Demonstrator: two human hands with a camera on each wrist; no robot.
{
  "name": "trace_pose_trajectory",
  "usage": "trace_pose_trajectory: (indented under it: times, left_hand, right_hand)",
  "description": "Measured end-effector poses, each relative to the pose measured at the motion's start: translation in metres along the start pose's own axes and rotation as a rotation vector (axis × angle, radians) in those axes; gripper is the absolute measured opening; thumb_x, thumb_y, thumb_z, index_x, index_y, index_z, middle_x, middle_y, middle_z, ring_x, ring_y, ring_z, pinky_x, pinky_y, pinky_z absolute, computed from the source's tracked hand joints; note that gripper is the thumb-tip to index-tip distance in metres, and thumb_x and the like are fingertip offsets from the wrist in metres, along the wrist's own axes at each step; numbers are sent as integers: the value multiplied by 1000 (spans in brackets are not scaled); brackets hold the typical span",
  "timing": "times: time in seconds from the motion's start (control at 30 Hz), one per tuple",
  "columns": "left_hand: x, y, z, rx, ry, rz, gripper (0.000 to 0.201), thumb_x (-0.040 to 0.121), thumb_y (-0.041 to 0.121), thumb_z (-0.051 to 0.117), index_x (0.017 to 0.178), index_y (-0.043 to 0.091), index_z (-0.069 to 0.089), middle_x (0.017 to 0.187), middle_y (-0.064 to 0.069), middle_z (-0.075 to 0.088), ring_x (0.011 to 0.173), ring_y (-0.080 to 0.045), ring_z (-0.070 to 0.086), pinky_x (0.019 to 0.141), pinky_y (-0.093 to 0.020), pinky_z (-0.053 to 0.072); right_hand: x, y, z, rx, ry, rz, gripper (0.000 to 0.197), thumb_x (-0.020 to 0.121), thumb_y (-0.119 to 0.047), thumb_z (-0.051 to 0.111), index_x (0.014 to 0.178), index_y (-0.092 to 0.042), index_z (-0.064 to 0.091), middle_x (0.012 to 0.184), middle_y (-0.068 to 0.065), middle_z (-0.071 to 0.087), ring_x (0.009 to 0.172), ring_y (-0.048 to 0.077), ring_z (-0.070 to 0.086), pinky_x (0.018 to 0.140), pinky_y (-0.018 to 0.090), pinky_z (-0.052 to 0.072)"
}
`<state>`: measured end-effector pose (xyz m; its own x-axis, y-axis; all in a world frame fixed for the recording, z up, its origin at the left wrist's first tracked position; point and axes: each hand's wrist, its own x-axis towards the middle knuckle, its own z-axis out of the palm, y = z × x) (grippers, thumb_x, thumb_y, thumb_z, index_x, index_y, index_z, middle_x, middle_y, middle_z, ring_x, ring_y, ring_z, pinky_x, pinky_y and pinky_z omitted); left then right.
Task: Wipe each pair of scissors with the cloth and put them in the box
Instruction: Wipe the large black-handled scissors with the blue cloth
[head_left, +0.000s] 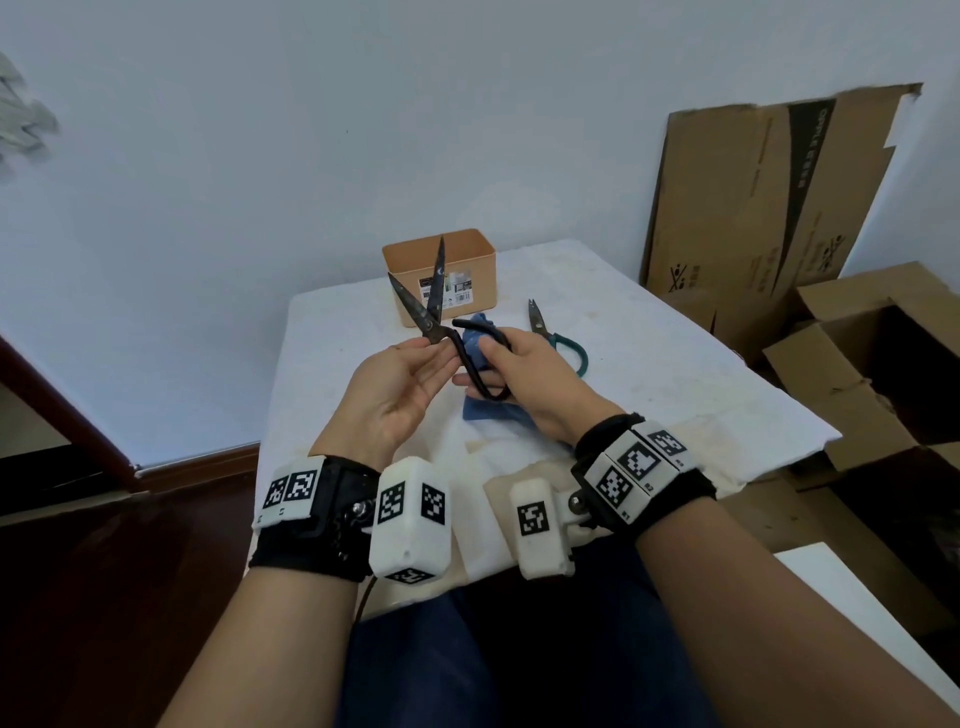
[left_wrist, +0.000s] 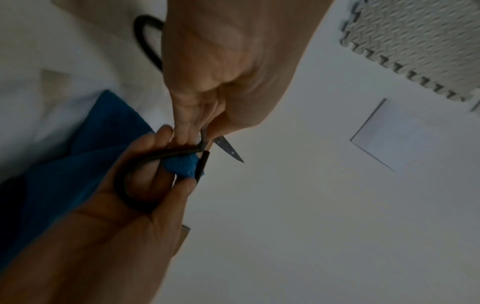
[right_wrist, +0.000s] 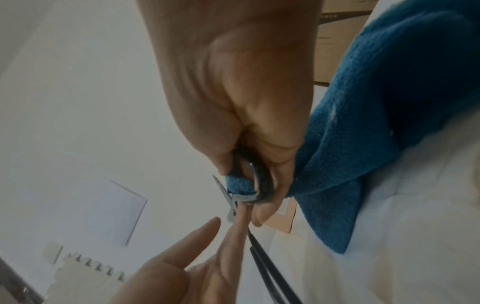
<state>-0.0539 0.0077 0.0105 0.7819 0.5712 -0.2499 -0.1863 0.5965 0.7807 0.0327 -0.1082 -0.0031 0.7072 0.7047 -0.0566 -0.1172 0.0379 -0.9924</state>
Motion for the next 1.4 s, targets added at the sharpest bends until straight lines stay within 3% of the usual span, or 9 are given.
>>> trace_pose_trajectory:
  times: [0.17, 0.37, 0.47, 0.73, 0.9, 1.0, 1.23, 1.3, 1.4]
  left_hand:
    - [6, 0, -17, 341, 32, 109, 19, 99, -3, 50, 116, -1, 59, 96, -11, 74, 80, -14, 72, 74, -20, 58]
    - [22, -1, -46, 725, 122, 209, 16, 97, 21, 62, 110, 14, 67, 116, -4, 70, 114, -20, 62, 108, -37, 45]
    - [18, -3, -40, 817, -24, 119, 25, 99, 34, 59, 105, 14, 74, 105, 0, 77, 104, -16, 69, 101, -33, 50]
    - [11, -12, -36, 692, -56, 45, 19, 97, 30, 62, 96, 16, 75, 79, 5, 75, 67, -6, 62, 75, -20, 48]
    - [10, -4, -43, 675, -1, 141, 16, 95, 26, 66, 89, 16, 76, 75, 4, 75, 64, -8, 60, 87, -27, 46]
    - [9, 6, -53, 697, 27, 166, 16, 94, 28, 67, 89, 16, 77, 76, 3, 75, 66, -10, 60, 93, -33, 46]
    - [7, 3, -55, 743, -9, 140, 19, 93, 29, 68, 94, 12, 77, 77, 1, 75, 66, -11, 59, 91, -33, 45]
    - [6, 1, -52, 755, -21, 135, 18, 93, 29, 68, 92, 13, 78, 78, 0, 75, 67, -12, 59, 90, -32, 45]
    - [5, 0, -50, 761, -32, 126, 18, 92, 29, 69, 90, 14, 78, 80, -1, 76, 68, -13, 59, 91, -33, 45]
  right_hand:
    - [-5, -4, -15, 235, 58, 41, 30, 106, -20, 35, 121, 1, 52, 107, 21, 68, 86, 26, 71, 74, 27, 60]
    - [-12, -2, -27, 298, 39, 46, 34, 106, -22, 38, 119, 3, 56, 102, 19, 71, 83, 24, 73, 69, 23, 59]
    - [-15, 1, -26, 246, -17, 64, 35, 106, -24, 39, 121, 2, 57, 109, 22, 70, 92, 28, 72, 71, 25, 60]
    - [-20, 3, -28, 173, -98, 86, 35, 105, -25, 40, 118, 1, 59, 105, 19, 73, 90, 26, 73, 70, 25, 59]
    - [-11, 1, -31, 54, 177, 49, 36, 100, -34, 51, 96, -3, 69, 84, 7, 71, 71, 12, 65, 65, 21, 50]
    - [-6, -4, -45, 46, 394, -10, 23, 95, -29, 60, 96, -7, 66, 82, 1, 67, 81, 13, 63, 67, 21, 48]
    - [-5, -16, -54, 45, 410, -59, 12, 96, -9, 56, 103, -15, 65, 93, 0, 67, 88, 11, 63, 74, 23, 50]
    - [-4, -13, -59, 6, 428, -44, 19, 100, -16, 50, 96, -26, 65, 96, -4, 67, 97, 14, 62, 86, 31, 51]
    - [-3, -6, -65, -71, 420, 86, 26, 101, -18, 42, 119, -27, 59, 111, 1, 62, 106, 24, 59, 90, 44, 52]
